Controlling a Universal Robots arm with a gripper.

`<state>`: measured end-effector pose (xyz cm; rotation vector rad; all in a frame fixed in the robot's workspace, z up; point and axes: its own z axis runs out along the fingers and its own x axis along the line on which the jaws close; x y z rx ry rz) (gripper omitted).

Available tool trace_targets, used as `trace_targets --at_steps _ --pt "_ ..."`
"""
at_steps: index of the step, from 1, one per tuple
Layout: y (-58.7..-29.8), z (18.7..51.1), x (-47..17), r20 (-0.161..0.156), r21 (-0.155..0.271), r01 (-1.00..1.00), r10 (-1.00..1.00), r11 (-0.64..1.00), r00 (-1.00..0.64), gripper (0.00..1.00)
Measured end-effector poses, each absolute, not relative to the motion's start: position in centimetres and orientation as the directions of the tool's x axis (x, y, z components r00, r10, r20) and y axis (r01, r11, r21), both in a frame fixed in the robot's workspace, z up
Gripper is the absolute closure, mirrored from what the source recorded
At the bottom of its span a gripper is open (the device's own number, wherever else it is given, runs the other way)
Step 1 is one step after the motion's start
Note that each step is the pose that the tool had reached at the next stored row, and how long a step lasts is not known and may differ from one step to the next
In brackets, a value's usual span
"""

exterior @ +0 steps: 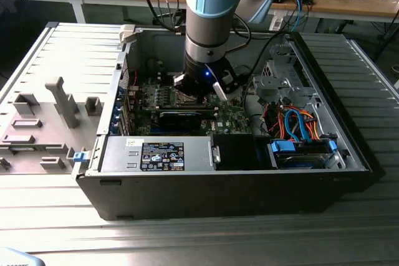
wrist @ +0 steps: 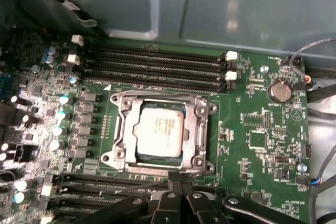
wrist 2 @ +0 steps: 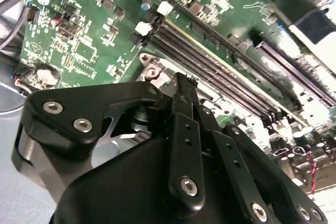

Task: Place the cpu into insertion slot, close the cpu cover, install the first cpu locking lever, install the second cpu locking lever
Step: 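Install the second cpu locking lever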

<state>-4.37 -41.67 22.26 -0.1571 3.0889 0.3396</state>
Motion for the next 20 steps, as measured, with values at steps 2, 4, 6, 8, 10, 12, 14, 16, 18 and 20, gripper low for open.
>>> trace_targets --at_steps 2,4,6,8,10,12,14,16,18,20 --pt "-41.8 22.3 -4.7 -0.041 0.215 -0.104 -0.097 0.971 -0.994 0.89" --pt "-41.9 22.3 -5.0 -0.041 0.216 -0.104 -0.097 0.971 -0.994 0.89" --pt "-41.9 22.2 -5.4 -0.041 0.216 -0.104 -0.097 0.971 -0.994 0.89" --pt "-41.9 22.2 -5.7 -0.042 0.217 -0.104 -0.097 0.971 -0.994 0.89" --pt "-41.9 22.2 -5.9 -0.042 0.218 -0.104 -0.097 0.970 -0.994 0.89" --pt "-41.9 22.1 -6.3 -0.042 0.221 -0.104 -0.097 0.970 -0.994 0.89" --pt "-41.9 22.1 -6.5 -0.042 0.223 -0.104 -0.097 0.969 -0.994 0.89" --pt "-41.9 22.0 -6.9 -0.042 0.226 -0.104 -0.097 0.969 -0.994 0.89" --pt "-41.9 21.9 -7.3 -0.043 0.228 -0.104 -0.096 0.968 -0.994 0.89" --pt "-41.9 21.8 -7.7 -0.043 0.231 -0.104 -0.096 0.967 -0.994 0.89"
